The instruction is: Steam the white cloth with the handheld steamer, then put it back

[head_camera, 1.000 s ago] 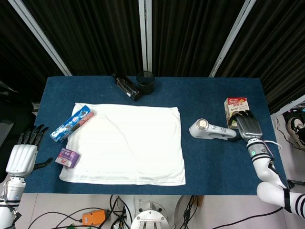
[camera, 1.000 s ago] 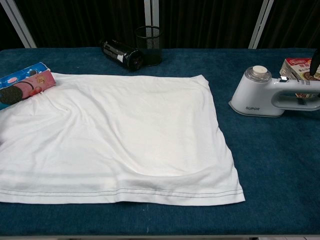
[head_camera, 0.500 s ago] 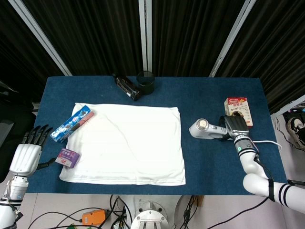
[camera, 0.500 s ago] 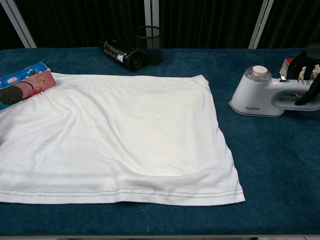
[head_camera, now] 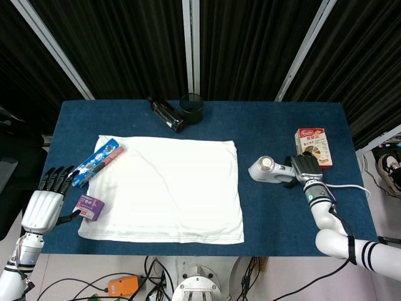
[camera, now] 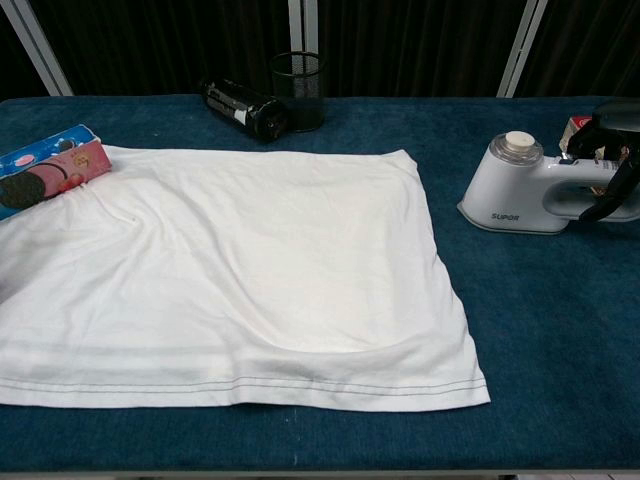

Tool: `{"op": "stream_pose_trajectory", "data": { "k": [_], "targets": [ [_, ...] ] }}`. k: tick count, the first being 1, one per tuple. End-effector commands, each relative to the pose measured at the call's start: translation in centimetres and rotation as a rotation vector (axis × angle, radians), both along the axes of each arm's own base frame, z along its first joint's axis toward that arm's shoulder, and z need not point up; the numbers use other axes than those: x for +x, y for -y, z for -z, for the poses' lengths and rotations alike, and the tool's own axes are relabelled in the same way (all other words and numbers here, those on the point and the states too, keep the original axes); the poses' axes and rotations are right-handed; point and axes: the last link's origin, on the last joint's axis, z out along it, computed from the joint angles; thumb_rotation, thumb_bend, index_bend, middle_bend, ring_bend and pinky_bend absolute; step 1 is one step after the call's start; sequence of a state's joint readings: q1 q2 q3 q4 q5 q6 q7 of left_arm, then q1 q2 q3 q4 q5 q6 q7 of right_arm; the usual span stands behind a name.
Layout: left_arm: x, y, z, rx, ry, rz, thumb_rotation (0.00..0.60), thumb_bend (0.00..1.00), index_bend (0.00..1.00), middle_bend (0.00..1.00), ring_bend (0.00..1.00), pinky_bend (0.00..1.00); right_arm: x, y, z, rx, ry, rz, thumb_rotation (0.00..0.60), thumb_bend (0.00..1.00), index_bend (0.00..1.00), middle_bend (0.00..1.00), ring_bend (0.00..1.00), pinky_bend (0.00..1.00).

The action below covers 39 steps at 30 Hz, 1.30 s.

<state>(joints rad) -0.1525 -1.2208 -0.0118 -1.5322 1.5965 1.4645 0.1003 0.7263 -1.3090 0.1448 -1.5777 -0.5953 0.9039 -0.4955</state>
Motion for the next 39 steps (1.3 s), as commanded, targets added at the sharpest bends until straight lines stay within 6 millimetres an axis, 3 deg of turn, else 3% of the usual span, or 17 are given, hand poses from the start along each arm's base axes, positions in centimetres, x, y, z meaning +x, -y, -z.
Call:
{"op": "stream_pose_trajectory", "data": {
  "k": [1,13,33,37,39],
  "targets": [
    [0.0,0.0,0.0,0.0,0.0,-0.001,0.6,0.07,0.08,0.06,0.0,0.0,-0.1,0.0,0.1,0.002,0.02,0.015,0.6,0.1,0.57,0.52,0.57,0.19],
    [-0.2,0.2,0.4,-0.006,0.005,-0.011,0.6,0.07,0.08,0.06,0.0,0.0,-0.4,-0.2,0.1,-0.02,0.07,0.033,0.6,0.1,0.55,0.59,0.67,0.18],
    [-0.6,0.3,0.9,-0.013,0.018,-0.021,0.6,0.07,0.08,0.06,0.0,0.0,-0.7,-1.7,1.2,-0.005,0.133,0.038,0.6,0.1,0.62,0.61,0.69,0.19],
    [-0.6,0.3,1.0,-0.017,0.017,-0.021,0.6,0.07,0.08,0.06,0.0,0.0,-0.8,-1.7,1.5,-0.011,0.158,0.039,0.6,0.11,0.7,0.65,0.75,0.32],
    [-0.6,0.3,1.0,-0.019,0.015,-0.02,0.6,0.07,0.08,0.06,0.0,0.0,-0.8,-1.7,1.7,-0.011,0.174,0.037,0.6,0.14,0.76,0.68,0.77,0.48]
  ]
}}
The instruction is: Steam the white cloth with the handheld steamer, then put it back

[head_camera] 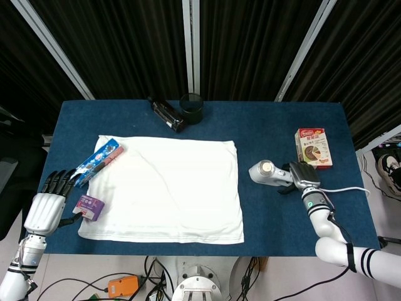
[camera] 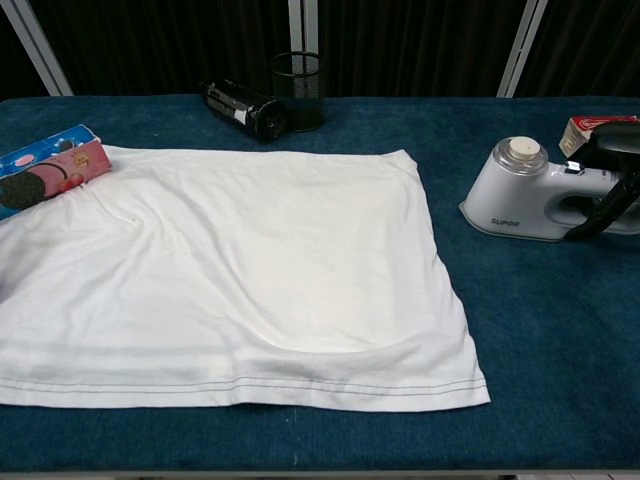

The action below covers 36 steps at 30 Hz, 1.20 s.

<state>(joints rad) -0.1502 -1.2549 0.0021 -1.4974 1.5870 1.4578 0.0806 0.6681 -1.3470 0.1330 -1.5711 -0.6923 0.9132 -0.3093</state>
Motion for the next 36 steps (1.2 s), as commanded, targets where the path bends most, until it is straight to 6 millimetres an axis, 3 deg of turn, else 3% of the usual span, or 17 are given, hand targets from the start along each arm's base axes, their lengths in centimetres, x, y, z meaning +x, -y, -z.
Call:
{"op": "stream_pose_trajectory", "data": {
  "k": [1,3,5,16,22,27,31,36],
  "targets": [
    [0.0,0.0,0.0,-0.001,-0.001,0.001,0.6,0.07,0.08,0.06,0.0,0.0,-0.1,0.1,0.2,0.001,0.02,-0.004,0.6,0.16,0.79,0.69,0.79,0.56],
    [0.2,-0.1,0.0,-0.002,-0.002,0.009,0.6,0.07,0.08,0.06,0.0,0.0,-0.1,0.2,0.2,0.005,0.024,-0.015,0.6,0.17,0.83,0.71,0.81,0.67],
    [0.4,-0.2,0.0,-0.006,-0.003,0.023,0.6,0.07,0.08,0.06,0.0,0.0,-0.1,0.3,0.3,0.008,0.029,-0.028,0.6,0.22,0.86,0.73,0.82,0.71],
    [3.6,-1.5,0.5,-0.054,-0.01,0.178,0.6,0.08,0.1,0.08,0.02,0.0,1.3,1.5,-0.4,0.071,0.066,-0.144,0.6,0.46,0.92,0.76,0.85,0.76],
    [6.5,-2.5,1.6,-0.132,-0.042,0.299,0.6,0.15,0.1,0.09,0.02,0.0,3.3,2.4,-2.3,0.064,0.097,-0.24,0.6,0.5,0.92,0.77,0.86,0.78],
    [9.3,-3.1,4.0,-0.247,-0.048,0.388,0.595,0.26,0.1,0.09,0.02,0.0,5.5,3.5,-4.7,0.026,0.104,-0.302,0.6,0.53,0.93,0.77,0.86,0.79],
    [10.1,-4.0,6.6,-0.363,-0.045,0.38,0.547,0.36,0.1,0.09,0.02,0.0,7.0,4.3,-5.7,0.015,0.114,-0.322,0.6,0.56,0.93,0.77,0.87,0.79],
    [9.2,-4.8,9.4,-0.452,-0.08,0.292,0.354,0.48,0.1,0.09,0.01,0.0,8.2,4.8,-5.3,0.03,0.132,-0.327,0.6,0.57,0.93,0.77,0.87,0.79]
  ]
}}
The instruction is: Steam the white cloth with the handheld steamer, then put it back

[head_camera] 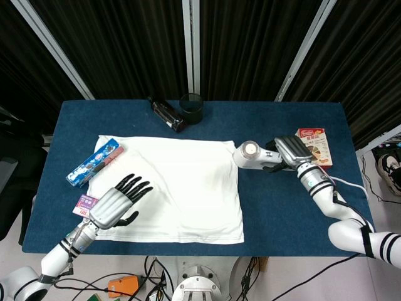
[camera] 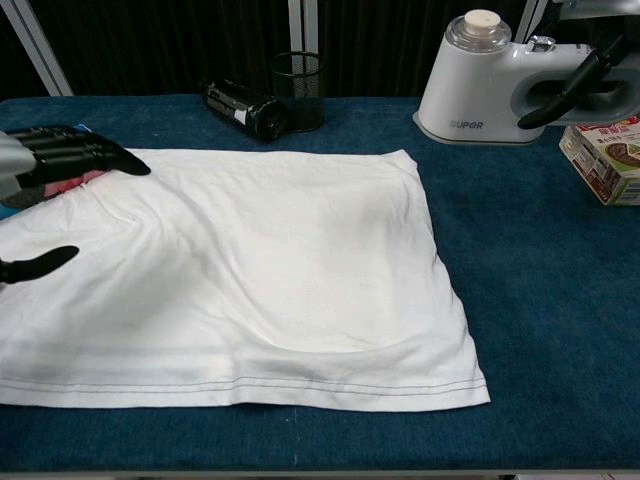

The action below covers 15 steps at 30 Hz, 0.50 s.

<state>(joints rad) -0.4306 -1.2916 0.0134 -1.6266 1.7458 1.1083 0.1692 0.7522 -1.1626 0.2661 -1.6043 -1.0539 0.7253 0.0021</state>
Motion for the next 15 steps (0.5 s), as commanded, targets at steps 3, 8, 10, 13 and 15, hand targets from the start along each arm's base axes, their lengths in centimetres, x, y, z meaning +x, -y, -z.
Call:
{"op": "stream_pose_trajectory", "data": {
  "k": [3,8,10,13,15],
  "targets": [
    [-0.9,-0.9,3.6,-0.097,-0.042,-0.127,0.256,0.5,0.1,0.07,0.0,0.0,1.1,0.3,1.6,0.035,0.011,-0.007,0.6,0.57,0.93,0.77,0.87,0.79],
    [-1.2,-1.0,5.5,-0.138,-0.066,-0.177,0.124,0.52,0.1,0.05,0.0,0.0,2.1,-0.1,5.2,0.107,0.009,-0.026,0.6,0.57,0.93,0.78,0.87,0.79],
    [-1.3,-0.9,5.8,-0.143,-0.073,-0.184,0.067,0.52,0.1,0.05,0.0,0.0,2.4,-0.2,6.5,0.126,-0.005,-0.043,0.6,0.57,0.93,0.78,0.87,0.79],
    [-1.3,-0.8,6.2,-0.16,-0.076,-0.206,0.003,0.52,0.1,0.05,0.0,0.0,3.1,-0.5,8.6,0.153,-0.023,-0.069,0.6,0.57,0.93,0.78,0.87,0.79],
    [-1.2,-0.8,6.4,-0.165,-0.083,-0.206,0.0,0.51,0.1,0.04,0.0,0.0,3.6,-0.7,9.9,0.164,-0.037,-0.088,0.6,0.57,0.94,0.78,0.87,0.8]
  ]
}}
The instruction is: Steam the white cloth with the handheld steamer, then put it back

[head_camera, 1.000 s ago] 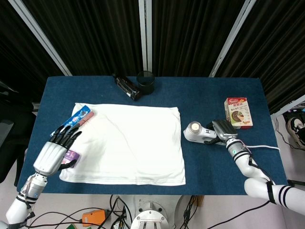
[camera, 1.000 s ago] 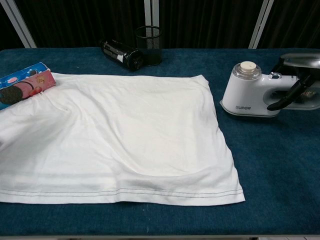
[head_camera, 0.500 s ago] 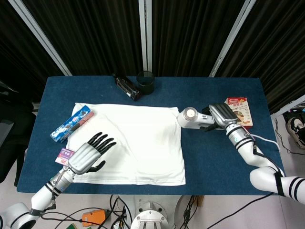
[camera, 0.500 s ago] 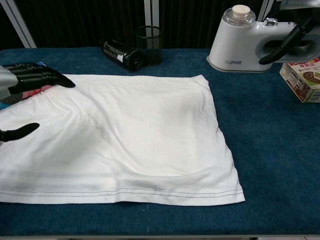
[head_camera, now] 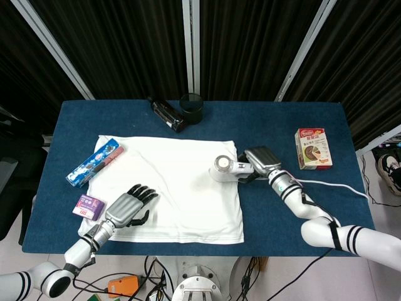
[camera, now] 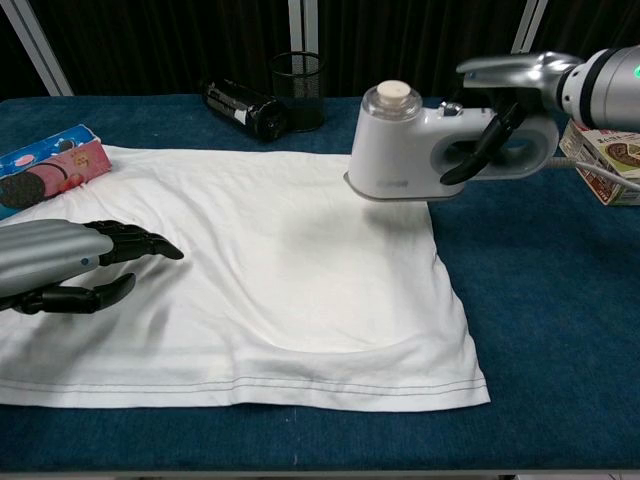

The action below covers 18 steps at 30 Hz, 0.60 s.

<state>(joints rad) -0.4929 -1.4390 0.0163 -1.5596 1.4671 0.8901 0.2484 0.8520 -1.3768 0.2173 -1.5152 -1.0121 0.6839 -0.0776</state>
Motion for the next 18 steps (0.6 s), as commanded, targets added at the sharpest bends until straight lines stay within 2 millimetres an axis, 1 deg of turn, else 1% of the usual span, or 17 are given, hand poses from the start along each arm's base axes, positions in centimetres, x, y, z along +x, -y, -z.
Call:
{"op": "stream_pose_trajectory", "data": {
  "k": [1,6,11,18],
  "targets": [
    [0.2,0.0,0.4,-0.009,-0.01,0.003,0.0,0.51,0.1,0.04,0.0,0.0,0.8,-0.2,2.3,0.022,-0.039,-0.041,0.6,0.57,0.94,0.78,0.87,0.8],
    [0.3,0.2,0.8,-0.017,-0.01,-0.002,0.0,0.51,0.1,0.04,0.0,0.0,1.9,-0.2,4.2,0.023,-0.042,-0.066,0.6,0.57,0.94,0.78,0.87,0.8],
    [0.4,0.2,1.0,-0.03,-0.019,-0.004,0.0,0.51,0.1,0.04,0.0,0.0,2.7,0.0,5.2,0.021,-0.048,-0.079,0.6,0.57,0.94,0.78,0.87,0.8],
    [0.6,0.3,1.1,-0.027,-0.011,0.002,0.0,0.51,0.1,0.04,0.0,0.0,3.1,-1.3,6.0,0.061,-0.061,-0.131,0.6,0.57,0.94,0.78,0.88,0.8]
  ]
}}
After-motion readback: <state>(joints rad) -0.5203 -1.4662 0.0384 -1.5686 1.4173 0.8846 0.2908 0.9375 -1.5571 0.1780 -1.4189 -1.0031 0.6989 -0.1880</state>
